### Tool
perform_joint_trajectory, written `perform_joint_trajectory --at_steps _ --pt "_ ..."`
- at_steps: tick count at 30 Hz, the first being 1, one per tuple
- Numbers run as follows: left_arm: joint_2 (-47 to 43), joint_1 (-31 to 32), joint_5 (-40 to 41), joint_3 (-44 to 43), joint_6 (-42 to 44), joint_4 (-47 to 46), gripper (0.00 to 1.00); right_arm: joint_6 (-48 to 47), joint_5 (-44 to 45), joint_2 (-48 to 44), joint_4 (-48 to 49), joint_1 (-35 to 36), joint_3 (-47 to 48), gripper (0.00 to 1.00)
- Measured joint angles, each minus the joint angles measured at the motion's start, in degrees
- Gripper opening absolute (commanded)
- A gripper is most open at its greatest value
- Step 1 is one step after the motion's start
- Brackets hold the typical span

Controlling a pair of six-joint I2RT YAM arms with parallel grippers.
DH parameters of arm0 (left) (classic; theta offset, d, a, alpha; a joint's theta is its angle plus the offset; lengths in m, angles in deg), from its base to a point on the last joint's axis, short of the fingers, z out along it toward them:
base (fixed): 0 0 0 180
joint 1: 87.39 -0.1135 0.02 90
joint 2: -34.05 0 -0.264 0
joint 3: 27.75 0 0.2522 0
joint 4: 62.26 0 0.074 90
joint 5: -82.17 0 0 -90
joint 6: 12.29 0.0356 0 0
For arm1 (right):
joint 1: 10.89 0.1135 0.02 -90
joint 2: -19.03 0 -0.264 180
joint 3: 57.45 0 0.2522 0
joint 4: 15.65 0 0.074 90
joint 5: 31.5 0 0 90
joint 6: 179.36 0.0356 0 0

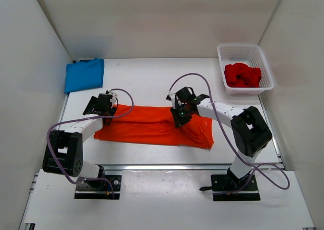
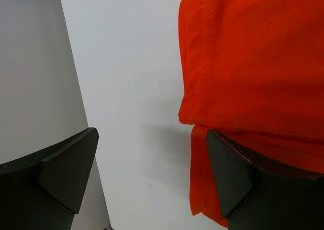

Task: Fold and stack the t-shirts
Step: Fold the other side of the tshirt into a rectangle

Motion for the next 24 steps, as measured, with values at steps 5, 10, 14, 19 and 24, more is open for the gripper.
perform_joint_trajectory --at_steps 5,10,14,19,24 --pt "0.02 -0.11 0.00 0.11 0.07 -0.11 0.99 0.15 -8.92 -1.66 1.90 -2.49 -0.48 0.00" --pt "0.02 -0.11 0.09 0.55 0.20 -0.31 0.99 0.22 -10.82 -1.57 1.49 -1.90 -1.16 0.17" --pt "0.02 -0.11 0.09 0.57 0.20 -0.37 0.99 0.13 -10.82 -1.55 1.25 -1.92 -1.90 0.23" --pt "0.02 -0.17 0.09 0.59 0.22 -0.37 0.98 0.17 -10.32 -1.55 0.83 -1.73 -2.84 0.22" --pt "0.02 -0.24 0.09 0.63 0.22 -0.37 0.98 0.17 -8.41 -0.92 0.02 -0.90 -1.79 0.23"
